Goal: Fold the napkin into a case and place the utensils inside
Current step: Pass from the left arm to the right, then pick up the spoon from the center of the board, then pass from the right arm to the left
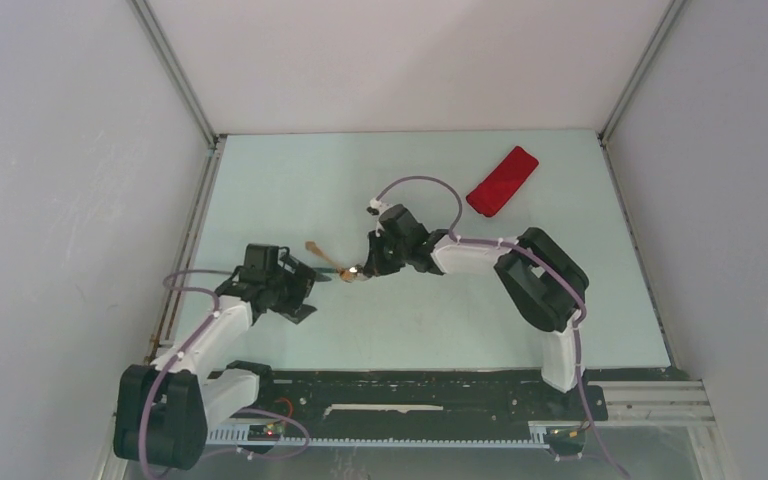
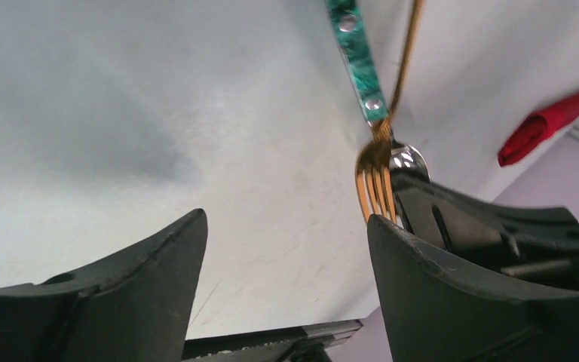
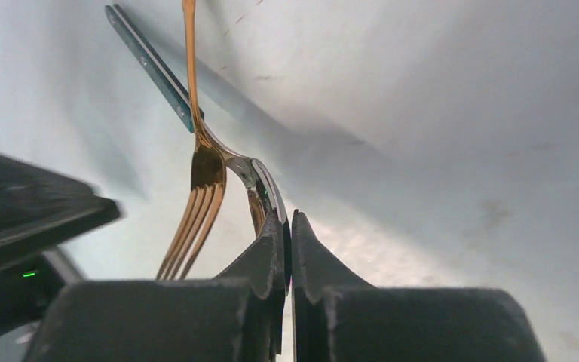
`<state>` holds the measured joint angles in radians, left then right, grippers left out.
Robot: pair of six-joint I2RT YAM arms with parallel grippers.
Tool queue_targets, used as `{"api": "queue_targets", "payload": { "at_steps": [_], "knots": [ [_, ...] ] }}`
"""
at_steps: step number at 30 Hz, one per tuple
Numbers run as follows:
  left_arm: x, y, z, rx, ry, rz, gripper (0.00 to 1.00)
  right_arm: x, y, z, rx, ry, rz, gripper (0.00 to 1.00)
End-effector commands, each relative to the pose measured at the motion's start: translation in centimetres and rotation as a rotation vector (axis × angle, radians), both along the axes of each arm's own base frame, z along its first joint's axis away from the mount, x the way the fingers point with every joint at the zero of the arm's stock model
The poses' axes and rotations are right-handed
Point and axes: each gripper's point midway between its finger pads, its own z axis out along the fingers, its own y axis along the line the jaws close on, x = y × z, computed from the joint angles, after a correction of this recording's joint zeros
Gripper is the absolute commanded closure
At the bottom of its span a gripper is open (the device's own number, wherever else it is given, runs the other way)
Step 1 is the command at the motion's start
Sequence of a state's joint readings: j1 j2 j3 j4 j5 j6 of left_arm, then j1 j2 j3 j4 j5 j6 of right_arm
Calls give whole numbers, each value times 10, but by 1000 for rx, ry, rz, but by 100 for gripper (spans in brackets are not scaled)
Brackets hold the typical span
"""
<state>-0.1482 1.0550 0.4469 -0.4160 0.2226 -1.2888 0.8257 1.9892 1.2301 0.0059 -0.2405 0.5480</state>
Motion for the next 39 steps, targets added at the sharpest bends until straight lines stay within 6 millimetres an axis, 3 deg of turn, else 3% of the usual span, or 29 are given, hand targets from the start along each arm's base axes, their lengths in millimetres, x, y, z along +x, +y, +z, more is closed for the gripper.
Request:
{"api": "queue_targets", "payload": {
  "at_steps": [1, 5, 9, 13, 15, 18, 22, 26, 30, 32, 36, 39],
  "knots": [
    [17, 6, 40, 135, -226, -191, 16, 32, -24, 32, -210, -387, 138, 100],
    [20, 9, 63, 201, -358, -270, 9, 41, -27, 51, -317, -492, 223, 100],
    [15, 9, 84, 233, -399, -348, 6, -1, -24, 64, -264, -306, 435, 100],
    [10, 11, 100, 265, -422, -384, 5, -54, -38, 60, -169, -5, 536, 100],
    [10, 12, 105, 274, -429, -396, 5, -68, -43, 61, -81, 59, 536, 100],
    [14, 10, 105, 277, -446, -421, 6, -68, -54, 61, 12, 121, 509, 100],
    [11, -29, 102, 116, -475, -611, 7, -70, -71, 78, 59, 71, 561, 100],
    [-23, -80, 93, -40, -430, -909, 7, -83, -91, 94, 88, 15, 661, 100],
    [-58, -95, 83, -28, -382, -1119, 7, -101, -99, 108, 155, -3, 739, 100],
    [-69, -95, 82, -23, -370, -1184, 12, -105, -101, 112, 168, -5, 751, 100],
    [-83, -100, 93, -97, -398, -1245, 42, -114, -102, 118, 170, -1, 771, 100],
    [-92, -107, 103, -170, -429, -1279, 46, -115, -104, 120, 158, -13, 767, 100]
  ]
}}
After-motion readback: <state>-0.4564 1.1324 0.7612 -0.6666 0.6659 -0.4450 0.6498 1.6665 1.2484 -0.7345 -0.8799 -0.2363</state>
